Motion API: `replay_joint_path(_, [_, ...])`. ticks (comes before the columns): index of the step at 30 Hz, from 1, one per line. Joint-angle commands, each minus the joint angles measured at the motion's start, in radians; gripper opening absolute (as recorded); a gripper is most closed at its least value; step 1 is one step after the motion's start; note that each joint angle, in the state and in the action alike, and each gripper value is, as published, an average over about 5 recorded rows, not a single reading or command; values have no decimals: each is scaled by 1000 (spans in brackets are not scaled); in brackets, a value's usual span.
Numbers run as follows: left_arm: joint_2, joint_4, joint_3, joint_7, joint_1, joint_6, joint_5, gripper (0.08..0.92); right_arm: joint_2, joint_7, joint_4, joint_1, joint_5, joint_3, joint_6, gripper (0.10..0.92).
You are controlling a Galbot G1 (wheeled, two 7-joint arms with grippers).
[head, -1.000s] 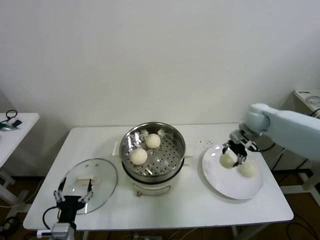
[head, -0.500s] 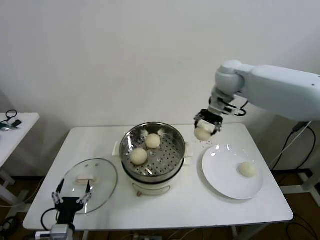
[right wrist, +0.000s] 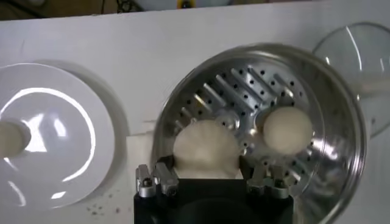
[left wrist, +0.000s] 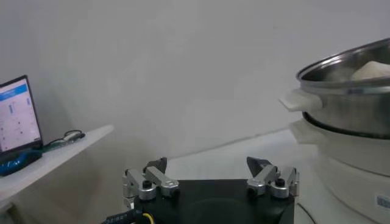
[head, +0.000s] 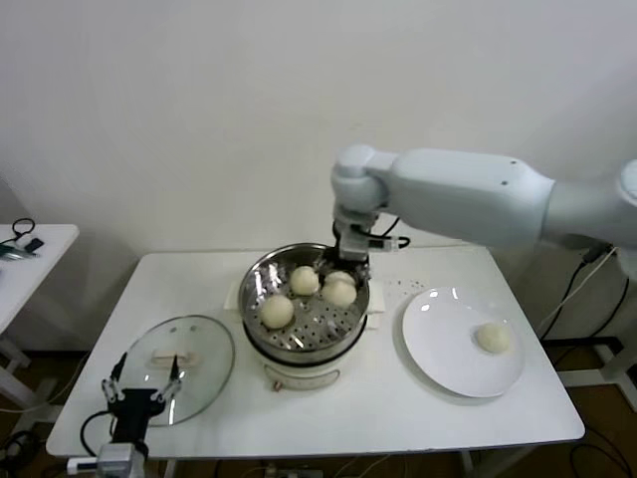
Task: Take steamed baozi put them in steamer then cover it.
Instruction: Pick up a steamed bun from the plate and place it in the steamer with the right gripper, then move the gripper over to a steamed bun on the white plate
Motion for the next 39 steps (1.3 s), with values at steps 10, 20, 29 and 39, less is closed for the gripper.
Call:
replay_joint_path(10, [0,15,-9,1,7,-11,-12,823,121,32,-14,-146,-109,4,51,696])
replay_joint_path(20, [2,18,-12,2,1,-9,-25,823,113,45,-21,-143,-114,-6,43,728])
replay_joint_path(29, [4,22,-9,2,0,-8,-26,823,74,39,-23,-78,-79,11,51,822])
replay_joint_path(39, [5,17,-3,2,4,-9,-20,823,-81,67,-41,78,66,-16,-68,823])
